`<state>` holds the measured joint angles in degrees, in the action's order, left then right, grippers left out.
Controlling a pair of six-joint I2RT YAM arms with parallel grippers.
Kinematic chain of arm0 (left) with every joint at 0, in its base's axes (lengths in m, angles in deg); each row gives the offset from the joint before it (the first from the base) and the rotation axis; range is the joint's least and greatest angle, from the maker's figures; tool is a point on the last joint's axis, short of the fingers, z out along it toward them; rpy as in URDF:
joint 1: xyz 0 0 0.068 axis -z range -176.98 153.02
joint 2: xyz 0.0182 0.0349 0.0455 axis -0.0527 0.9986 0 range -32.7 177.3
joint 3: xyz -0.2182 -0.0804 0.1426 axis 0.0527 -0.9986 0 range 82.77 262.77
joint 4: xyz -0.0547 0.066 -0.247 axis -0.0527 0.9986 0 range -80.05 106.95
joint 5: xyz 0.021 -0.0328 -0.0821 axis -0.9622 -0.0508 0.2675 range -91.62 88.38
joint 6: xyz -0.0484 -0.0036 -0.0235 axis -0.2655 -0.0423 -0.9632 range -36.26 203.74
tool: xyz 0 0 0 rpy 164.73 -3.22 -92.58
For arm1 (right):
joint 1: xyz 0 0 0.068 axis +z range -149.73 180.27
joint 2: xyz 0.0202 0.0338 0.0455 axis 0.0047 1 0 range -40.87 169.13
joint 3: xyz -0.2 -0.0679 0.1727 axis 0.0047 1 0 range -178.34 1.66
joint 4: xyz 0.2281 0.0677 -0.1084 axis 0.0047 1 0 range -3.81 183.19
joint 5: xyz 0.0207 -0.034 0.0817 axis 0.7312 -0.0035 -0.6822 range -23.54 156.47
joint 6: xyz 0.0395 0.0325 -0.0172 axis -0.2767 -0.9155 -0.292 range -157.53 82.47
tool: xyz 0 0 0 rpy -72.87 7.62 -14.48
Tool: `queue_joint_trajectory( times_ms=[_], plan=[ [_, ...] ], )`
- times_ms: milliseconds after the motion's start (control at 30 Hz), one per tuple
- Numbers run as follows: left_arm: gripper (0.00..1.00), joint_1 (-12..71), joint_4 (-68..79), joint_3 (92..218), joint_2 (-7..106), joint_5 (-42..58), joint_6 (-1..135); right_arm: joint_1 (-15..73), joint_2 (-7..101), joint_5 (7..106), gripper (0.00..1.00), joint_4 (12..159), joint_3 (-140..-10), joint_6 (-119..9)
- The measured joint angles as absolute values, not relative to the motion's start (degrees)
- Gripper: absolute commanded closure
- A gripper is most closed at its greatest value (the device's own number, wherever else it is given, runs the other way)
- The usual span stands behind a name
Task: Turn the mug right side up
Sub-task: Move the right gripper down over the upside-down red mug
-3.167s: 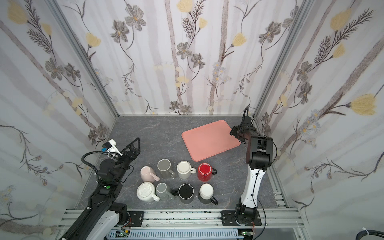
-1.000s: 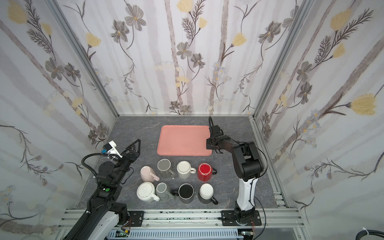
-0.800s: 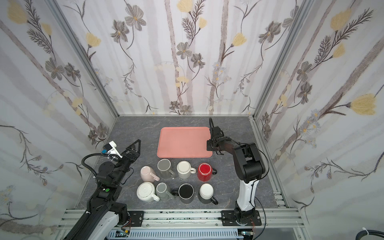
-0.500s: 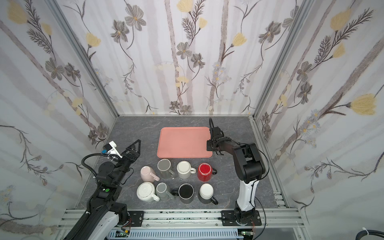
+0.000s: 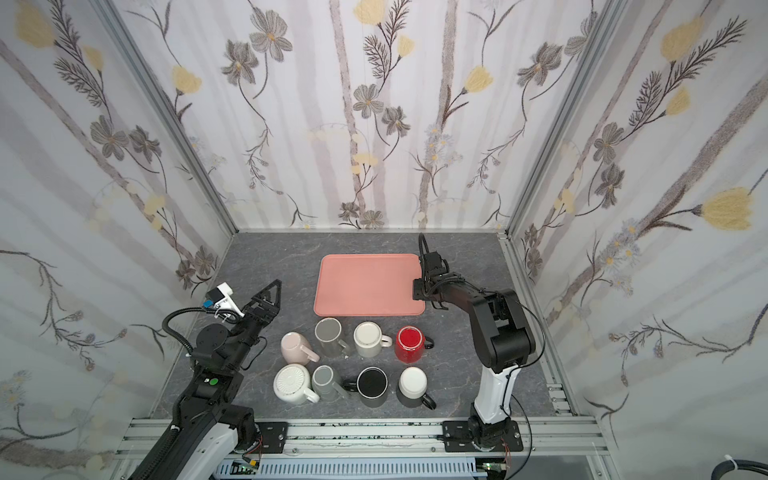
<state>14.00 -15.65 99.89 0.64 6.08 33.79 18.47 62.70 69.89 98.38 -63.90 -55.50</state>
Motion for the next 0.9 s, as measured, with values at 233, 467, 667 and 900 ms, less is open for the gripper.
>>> queue_joint_trajectory(
  times_ms=[233, 467, 667, 900],
  plan=[
    [0.0, 14.07, -15.15, 100.44, 0.21, 6.67, 33.77, 22.79, 42.16, 72.92, 0.17, 92.91, -52.45, -56.77],
    [0.0, 14.16, -15.22, 99.89, 0.08, 7.64, 33.27, 28.26, 27.84, 72.79, 0.16, 93.33, -43.46, -58.7],
    [0.0, 14.18, -15.22, 99.04, -0.43, 8.68, 32.89, 35.19, 19.27, 72.14, 0.17, 104.69, -38.37, -64.05],
    [0.0, 14.18, -15.24, 97.4, -1.43, 8.68, 32.74, 39.6, 11.82, 72.71, 0.18, 117.11, -36.86, -71.26]
  ],
)
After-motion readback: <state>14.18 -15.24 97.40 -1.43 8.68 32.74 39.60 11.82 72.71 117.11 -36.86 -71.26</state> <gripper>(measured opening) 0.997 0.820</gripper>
